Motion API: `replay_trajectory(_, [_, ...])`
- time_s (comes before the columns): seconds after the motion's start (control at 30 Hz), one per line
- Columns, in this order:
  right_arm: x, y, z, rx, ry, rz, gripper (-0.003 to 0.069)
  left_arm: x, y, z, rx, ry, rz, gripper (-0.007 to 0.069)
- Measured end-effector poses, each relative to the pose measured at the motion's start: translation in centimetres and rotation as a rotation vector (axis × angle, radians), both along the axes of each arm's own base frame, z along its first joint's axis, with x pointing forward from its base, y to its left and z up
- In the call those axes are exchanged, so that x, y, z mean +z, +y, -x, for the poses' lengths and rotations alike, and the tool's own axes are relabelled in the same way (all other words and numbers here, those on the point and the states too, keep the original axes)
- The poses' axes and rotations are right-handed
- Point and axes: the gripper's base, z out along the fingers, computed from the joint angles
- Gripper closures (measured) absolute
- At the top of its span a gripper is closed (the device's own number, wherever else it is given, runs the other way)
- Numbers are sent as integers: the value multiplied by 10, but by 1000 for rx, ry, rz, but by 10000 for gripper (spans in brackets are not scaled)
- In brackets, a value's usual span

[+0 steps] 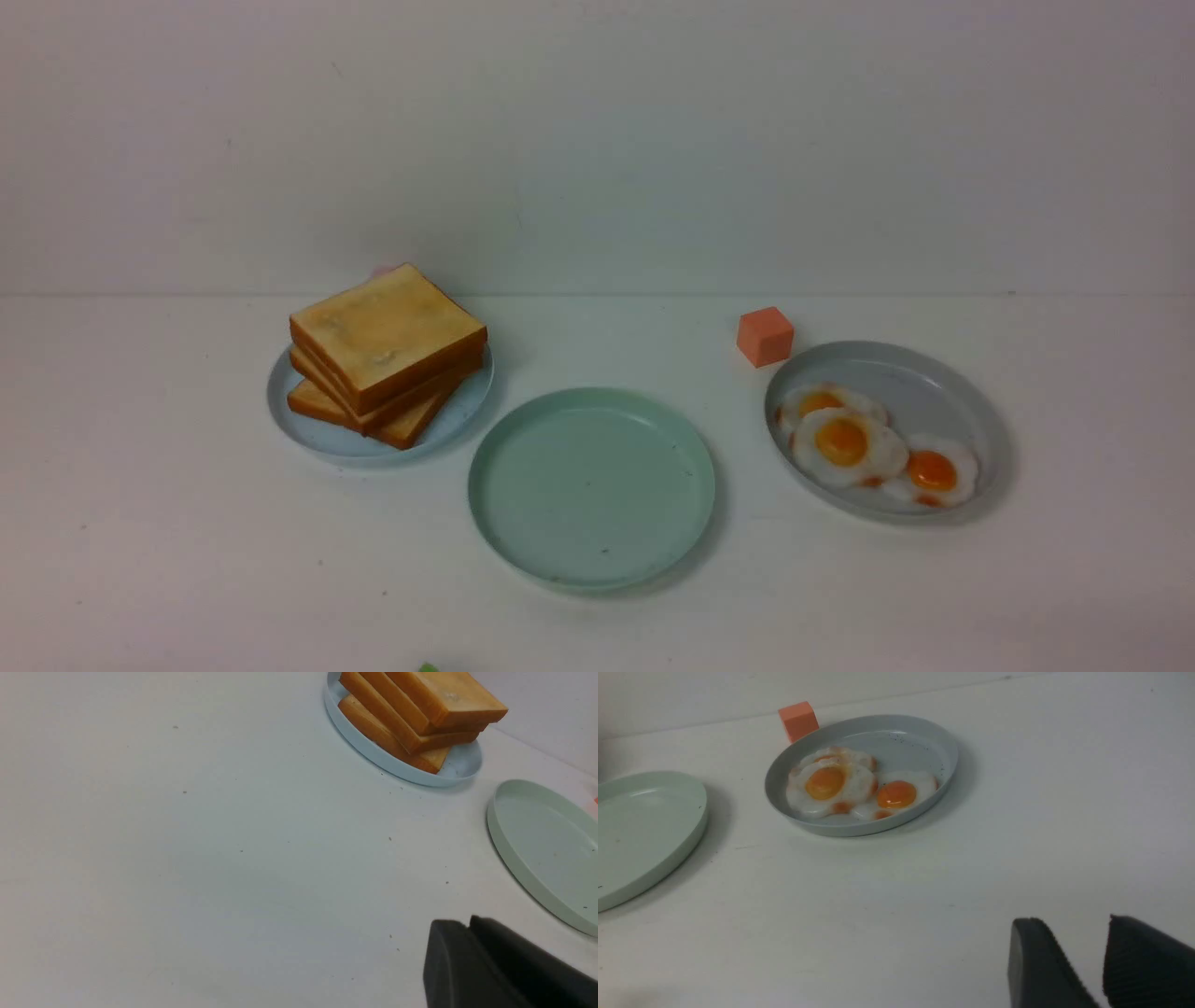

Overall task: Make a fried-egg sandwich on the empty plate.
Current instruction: Use the left arm to grab a slice of bread

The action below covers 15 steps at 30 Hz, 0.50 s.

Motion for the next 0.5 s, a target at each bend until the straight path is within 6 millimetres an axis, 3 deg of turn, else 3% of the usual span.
replay_trajectory(0.5, [0,0,0,0,0,0,418,0,0,0,0,0,0,558])
